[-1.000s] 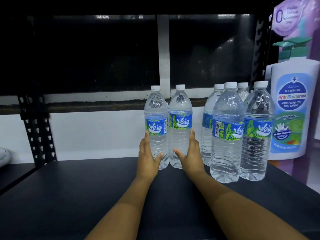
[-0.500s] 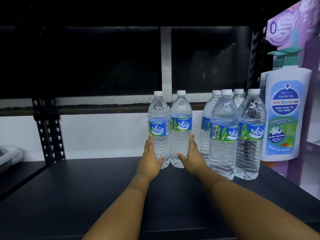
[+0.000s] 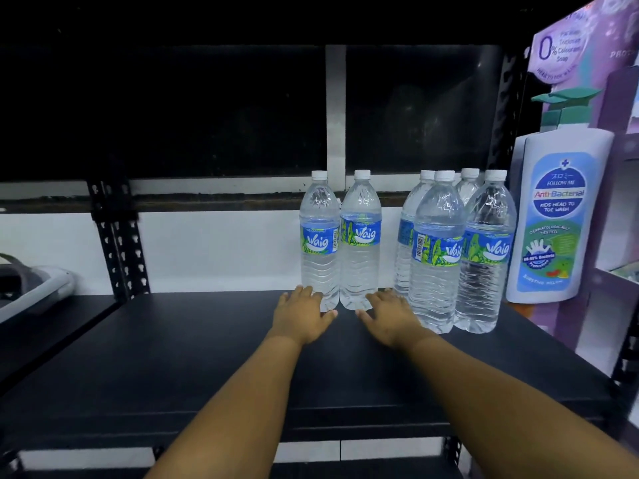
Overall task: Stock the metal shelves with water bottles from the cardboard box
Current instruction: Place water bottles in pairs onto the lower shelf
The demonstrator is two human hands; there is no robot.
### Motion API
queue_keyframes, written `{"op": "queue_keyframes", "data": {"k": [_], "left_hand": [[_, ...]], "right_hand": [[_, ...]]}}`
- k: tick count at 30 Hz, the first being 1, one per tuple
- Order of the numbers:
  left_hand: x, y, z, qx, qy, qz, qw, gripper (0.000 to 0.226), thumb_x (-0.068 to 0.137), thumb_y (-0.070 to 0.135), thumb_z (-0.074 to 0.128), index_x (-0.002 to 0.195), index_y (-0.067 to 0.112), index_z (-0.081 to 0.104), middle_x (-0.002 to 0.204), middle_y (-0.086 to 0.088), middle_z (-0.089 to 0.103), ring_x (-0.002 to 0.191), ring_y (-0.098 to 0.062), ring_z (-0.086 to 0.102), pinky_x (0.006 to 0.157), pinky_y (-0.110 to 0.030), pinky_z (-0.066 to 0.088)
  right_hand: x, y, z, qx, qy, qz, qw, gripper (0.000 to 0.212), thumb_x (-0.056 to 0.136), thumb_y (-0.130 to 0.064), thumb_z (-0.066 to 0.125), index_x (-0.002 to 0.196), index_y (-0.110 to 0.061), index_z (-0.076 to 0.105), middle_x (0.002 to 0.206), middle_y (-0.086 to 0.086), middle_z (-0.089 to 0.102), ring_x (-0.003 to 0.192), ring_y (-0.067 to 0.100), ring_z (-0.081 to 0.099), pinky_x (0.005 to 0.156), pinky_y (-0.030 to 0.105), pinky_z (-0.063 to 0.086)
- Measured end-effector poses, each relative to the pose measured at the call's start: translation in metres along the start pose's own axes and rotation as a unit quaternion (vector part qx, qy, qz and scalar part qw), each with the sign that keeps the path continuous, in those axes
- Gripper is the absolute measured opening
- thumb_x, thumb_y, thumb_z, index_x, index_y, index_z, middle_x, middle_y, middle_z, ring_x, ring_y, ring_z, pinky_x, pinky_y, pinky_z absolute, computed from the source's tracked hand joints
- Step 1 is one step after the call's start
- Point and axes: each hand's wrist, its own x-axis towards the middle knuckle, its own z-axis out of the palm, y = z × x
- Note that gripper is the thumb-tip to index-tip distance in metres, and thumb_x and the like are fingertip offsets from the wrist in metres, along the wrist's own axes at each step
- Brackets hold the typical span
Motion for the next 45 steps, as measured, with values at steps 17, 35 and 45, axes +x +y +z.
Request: {"op": "queue_keyframes", "data": {"k": [17,35,45], "left_hand": [[-0.031,0.030,-0.036,0.002,-0.064,-0.017,0.998,0.059,0.099,0.051,0.034,0.148,0.017,0.034,0.153,-0.008,0.035,0.142,-0.023,0.029,0.117,-0.040,0.022],[-0.091,0.109,-0.081,-0.020,-0.055,-0.020,0.998,0.062,0.100,0.051,0.035,0.150,0.015,0.031,0.153,-0.010,0.036,0.140,-0.027,0.034,0.113,-0.041,0.030],[-0.129,0.166,-0.102,-0.040,-0.035,-0.020,0.998,0.062,0.100,0.051,0.036,0.149,0.015,0.032,0.152,-0.010,0.037,0.139,-0.027,0.034,0.112,-0.041,0.032]], "right_hand": [[-0.043,-0.004,-0.040,0.006,-0.059,0.021,0.998,0.062,0.098,-0.054,0.033,0.146,-0.015,0.031,0.150,0.012,0.036,0.137,0.030,0.035,0.111,0.042,0.029],[-0.132,0.054,-0.095,0.009,-0.026,0.018,0.999,0.062,0.098,-0.055,0.032,0.148,-0.018,0.029,0.149,0.010,0.039,0.135,0.030,0.038,0.110,0.039,0.029],[-0.178,0.088,-0.116,-0.003,-0.008,0.015,1.000,0.061,0.096,-0.057,0.031,0.145,-0.020,0.034,0.145,0.010,0.044,0.134,0.028,0.039,0.111,0.044,0.028]]}}
